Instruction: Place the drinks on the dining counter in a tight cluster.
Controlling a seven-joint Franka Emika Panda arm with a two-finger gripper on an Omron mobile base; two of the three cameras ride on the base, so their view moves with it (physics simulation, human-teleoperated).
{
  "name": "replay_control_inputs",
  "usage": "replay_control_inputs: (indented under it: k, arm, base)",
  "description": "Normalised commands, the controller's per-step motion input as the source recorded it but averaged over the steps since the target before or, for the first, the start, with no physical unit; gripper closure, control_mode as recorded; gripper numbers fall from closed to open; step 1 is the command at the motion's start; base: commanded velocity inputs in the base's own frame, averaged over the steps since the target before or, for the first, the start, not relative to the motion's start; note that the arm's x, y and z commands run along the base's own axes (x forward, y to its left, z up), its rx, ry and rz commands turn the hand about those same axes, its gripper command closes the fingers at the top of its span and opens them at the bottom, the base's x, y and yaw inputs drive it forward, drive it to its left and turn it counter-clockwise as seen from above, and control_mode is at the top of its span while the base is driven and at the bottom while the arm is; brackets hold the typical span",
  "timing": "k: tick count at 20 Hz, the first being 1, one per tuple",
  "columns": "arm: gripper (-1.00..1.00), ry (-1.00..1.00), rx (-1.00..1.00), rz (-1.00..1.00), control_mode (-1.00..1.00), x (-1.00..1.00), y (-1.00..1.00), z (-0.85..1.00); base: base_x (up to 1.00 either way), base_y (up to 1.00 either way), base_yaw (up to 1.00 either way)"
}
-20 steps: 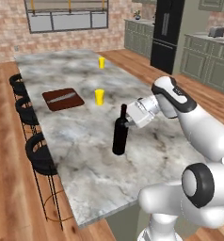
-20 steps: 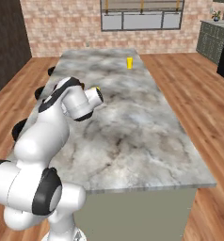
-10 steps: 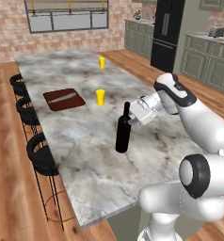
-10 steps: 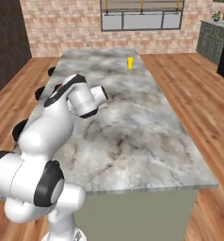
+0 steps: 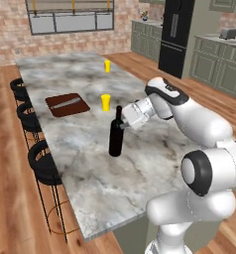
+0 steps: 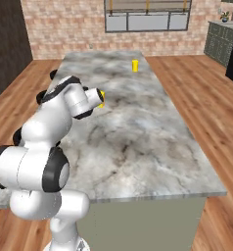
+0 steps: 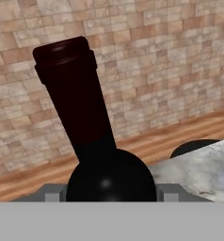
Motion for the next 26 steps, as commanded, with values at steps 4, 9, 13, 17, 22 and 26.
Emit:
replay_control_inputs:
  k: [4,9,13,17,22,26]
  arm:
    - [1.00,0.01,0.00,0.00,-1.00,1.00,0.66,-0.03]
    - [1.00,-0.05,-0.01,0.00,-1.00,0.52,0.13,-0.02]
    - [1.00,-0.06,0.00,-0.03,-1.00,0.20,0.00,-0.32]
    - [1.00,0.00,0.00,0.00,-1.00,0.07,0.00,-0.61]
    - [1.00,-0.01,0.00,0.00,-1.00,0.05,0.00,-0.58]
    - [1.00,0.00,0.00,0.00,-1.00,0.08,0.00,-0.45]
  base:
    - [0.00,0.00,0.00]
    - [0.00,0.00,0.00]
    - [0.00,0.00,0.00]
    - [0.00,0.00,0.00]
    - [0.00,0.00,0.00]
    - [0.00,0.00,0.00]
